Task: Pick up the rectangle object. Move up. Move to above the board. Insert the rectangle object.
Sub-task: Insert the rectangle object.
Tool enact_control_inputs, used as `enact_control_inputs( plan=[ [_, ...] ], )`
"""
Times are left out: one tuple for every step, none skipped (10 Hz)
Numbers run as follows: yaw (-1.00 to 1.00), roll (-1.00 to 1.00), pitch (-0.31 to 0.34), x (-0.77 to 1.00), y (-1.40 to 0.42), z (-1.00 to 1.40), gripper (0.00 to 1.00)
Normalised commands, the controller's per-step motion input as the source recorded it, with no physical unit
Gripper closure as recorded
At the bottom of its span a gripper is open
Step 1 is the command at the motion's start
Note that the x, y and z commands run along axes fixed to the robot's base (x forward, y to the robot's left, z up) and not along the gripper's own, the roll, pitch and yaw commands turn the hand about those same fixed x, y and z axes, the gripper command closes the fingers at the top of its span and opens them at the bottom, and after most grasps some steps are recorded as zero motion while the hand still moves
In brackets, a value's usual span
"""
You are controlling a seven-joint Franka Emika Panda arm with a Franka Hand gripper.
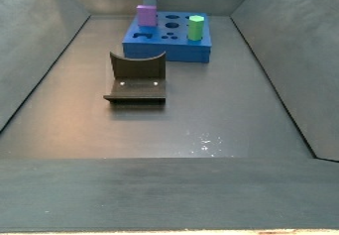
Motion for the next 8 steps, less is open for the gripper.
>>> enact_control_inputs(
  plan=[
    [0.00, 0.09, 0.000, 0.00, 0.00, -0.18, 1.00],
    [0.00, 0.01, 0.000, 0.00, 0.00, 0.00, 1.00],
    [0.09, 0.10, 0.100, 0.06, 0.10, 0.00, 1.00],
    [0.05, 0.05, 0.166, 0.10, 0.27, 0.00, 1.00],
    [0.09, 0.01, 0.211, 0.22, 0.29, 0.00, 1.00],
    [0.00, 0.00, 0.063, 0.06, 0.02, 0.00, 1.00],
    [0.00, 0.04, 0.000, 0.00, 0.00, 0.00, 1.00],
    [0.00, 0.67, 0.071, 0.10, -0.29, -0.08, 1.00]
  ],
)
